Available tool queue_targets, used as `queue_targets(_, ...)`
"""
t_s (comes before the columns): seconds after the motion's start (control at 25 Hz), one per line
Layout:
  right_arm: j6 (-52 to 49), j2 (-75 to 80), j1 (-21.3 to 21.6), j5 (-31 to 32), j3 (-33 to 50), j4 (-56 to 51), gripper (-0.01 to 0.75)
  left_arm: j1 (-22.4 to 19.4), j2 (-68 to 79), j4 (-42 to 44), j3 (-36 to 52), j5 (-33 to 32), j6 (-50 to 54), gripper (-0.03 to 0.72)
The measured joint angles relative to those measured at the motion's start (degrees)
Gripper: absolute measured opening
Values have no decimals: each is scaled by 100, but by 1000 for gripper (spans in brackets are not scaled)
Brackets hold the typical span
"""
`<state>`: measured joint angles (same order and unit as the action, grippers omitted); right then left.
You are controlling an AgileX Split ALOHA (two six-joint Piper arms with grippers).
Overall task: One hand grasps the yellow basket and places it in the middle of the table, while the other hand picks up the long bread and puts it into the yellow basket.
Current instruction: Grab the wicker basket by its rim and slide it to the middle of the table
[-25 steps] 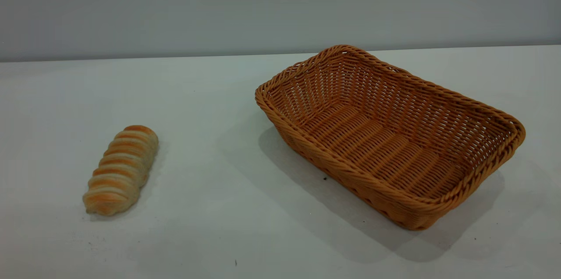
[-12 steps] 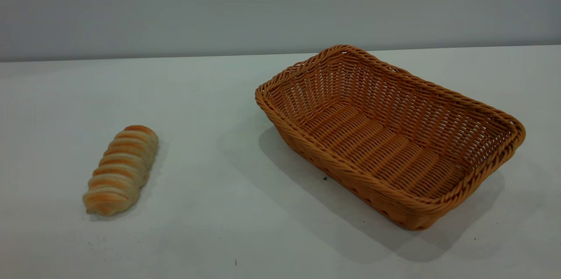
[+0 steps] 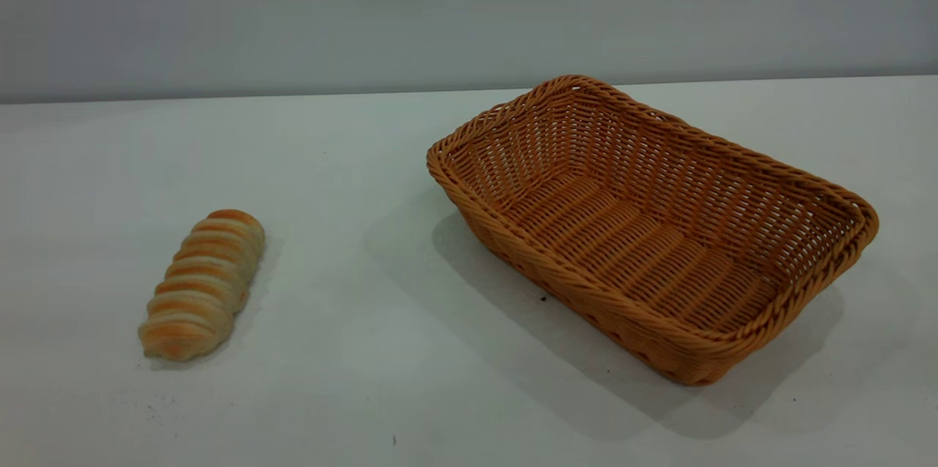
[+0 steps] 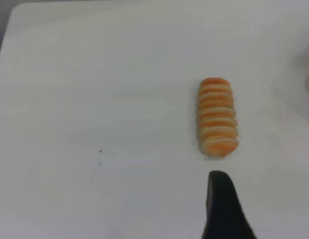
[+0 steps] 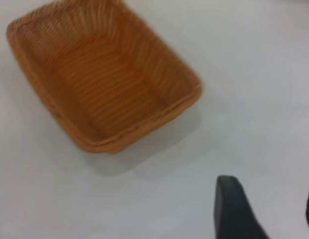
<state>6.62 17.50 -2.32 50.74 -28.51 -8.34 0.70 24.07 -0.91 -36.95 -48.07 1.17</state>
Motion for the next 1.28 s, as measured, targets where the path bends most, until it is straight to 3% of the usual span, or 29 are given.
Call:
queue_targets(0.16,-5,1514,0,-786,0,-714,449,0,749,-105,-66,407,184,476)
queue_targets(0.36,82,3206,0,-2329,0,-2162,451,0,929,13,-66,527,140,476)
queue_targets(0.6,500,5243,0,-3264,-33,-3075,451,0,929,91,-66,534,4,476)
queue_targets(0.96,1030,7661,0,-3298,-986,-3652,451,0,929,91,-66,571,2,476)
queue_targets(1.28,1174,8507,0,-3237,-1147,-4093,451,0,929,91,-66,571,2,476)
